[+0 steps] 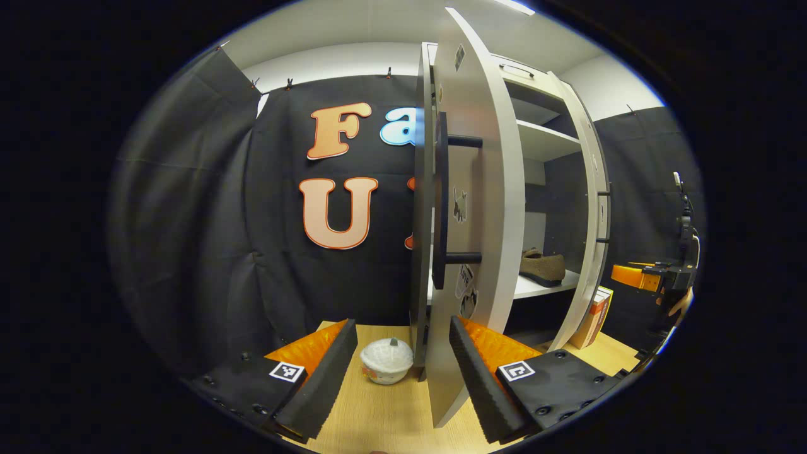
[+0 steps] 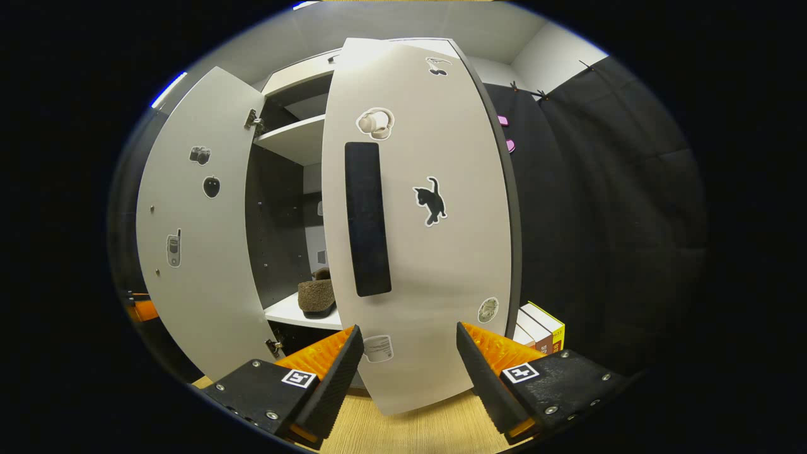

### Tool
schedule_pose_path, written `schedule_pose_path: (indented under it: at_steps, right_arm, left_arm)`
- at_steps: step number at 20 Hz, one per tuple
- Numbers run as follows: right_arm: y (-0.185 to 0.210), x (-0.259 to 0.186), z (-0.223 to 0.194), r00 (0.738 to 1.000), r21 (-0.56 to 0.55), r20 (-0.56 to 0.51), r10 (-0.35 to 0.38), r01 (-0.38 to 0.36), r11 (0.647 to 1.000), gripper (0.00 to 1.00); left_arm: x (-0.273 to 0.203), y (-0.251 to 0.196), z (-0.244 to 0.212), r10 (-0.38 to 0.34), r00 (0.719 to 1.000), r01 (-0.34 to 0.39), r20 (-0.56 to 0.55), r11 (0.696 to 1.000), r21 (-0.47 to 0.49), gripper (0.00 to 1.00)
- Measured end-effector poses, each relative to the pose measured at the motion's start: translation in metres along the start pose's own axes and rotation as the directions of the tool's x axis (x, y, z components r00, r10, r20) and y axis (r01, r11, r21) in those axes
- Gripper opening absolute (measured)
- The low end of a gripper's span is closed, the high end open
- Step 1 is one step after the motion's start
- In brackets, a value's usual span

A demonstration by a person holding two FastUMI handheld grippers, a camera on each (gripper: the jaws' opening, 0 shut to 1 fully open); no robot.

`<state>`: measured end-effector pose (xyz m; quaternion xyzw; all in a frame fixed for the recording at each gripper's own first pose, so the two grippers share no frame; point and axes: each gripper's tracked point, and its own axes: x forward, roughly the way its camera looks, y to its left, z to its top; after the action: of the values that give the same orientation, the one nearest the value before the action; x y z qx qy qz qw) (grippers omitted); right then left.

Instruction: Grab one shoe with the right hand and put it into the shoe cabinet, grab the other shoe with the left hand and put it into the shoe cabinet; then close the right door with the right hand and the left door with the left hand.

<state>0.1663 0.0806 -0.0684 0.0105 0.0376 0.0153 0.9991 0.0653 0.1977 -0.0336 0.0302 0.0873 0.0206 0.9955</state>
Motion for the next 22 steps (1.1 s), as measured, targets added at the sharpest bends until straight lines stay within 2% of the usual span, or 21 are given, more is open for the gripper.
schedule_pose_path:
  at_steps: [2, 3, 6, 7, 10, 15, 18, 22]
  right_arm:
    - [0.0, -0.002, 0.003, 1.0, -0.008, 0.004, 0.0, 0.0, 1.0, 0.85]
    - [-0.001, -0.005, 0.004, 1.0, -0.013, 0.007, -0.001, 0.001, 1.0, 0.92]
    - [-0.006, -0.011, 0.009, 1.0, -0.039, 0.016, -0.002, 0.002, 0.999, 0.92]
    - [-0.009, -0.014, 0.011, 1.0, -0.047, 0.02, -0.003, 0.004, 0.999, 0.92]
    - [-0.018, -0.02, 0.013, 1.0, -0.058, 0.022, -0.003, 0.004, 0.998, 0.92]
    - [-0.038, -0.034, 0.016, 0.999, -0.069, 0.029, -0.019, 0.021, 0.997, 0.92]
    - [-0.049, -0.04, 0.019, 0.999, -0.071, 0.032, -0.026, 0.029, 0.997, 0.92]
    - [-0.067, -0.054, 0.019, 0.998, -0.096, 0.034, -0.049, 0.052, 0.994, 0.92]
  left_arm:
    - [0.001, -0.009, -0.001, -0.023, 1.0, 0.023, -0.004, 1.0, -0.006, 0.95]
    - [0.003, -0.016, -0.001, -0.04, 0.999, 0.04, -0.005, 0.999, -0.011, 0.92]
    - [0.008, -0.045, -0.002, -0.096, 0.995, 0.096, -0.008, 0.995, -0.02, 0.92]
    - [0.011, -0.056, -0.002, -0.115, 0.993, 0.115, -0.008, 0.993, -0.019, 0.99]
    - [0.021, -0.092, 0.001, -0.168, 0.986, 0.168, -0.002, 0.986, -0.02, 0.92]
    - [0.044, -0.141, 0.003, -0.233, 0.972, 0.233, 0.001, 0.972, -0.042, 0.92]
    - [0.069, -0.163, 0.004, -0.253, 0.968, 0.252, 0.002, 0.965, -0.067, 0.94]
    - [0.109, -0.188, 0.004, -0.238, 0.971, 0.238, -0.006, 0.971, -0.02, 0.97]
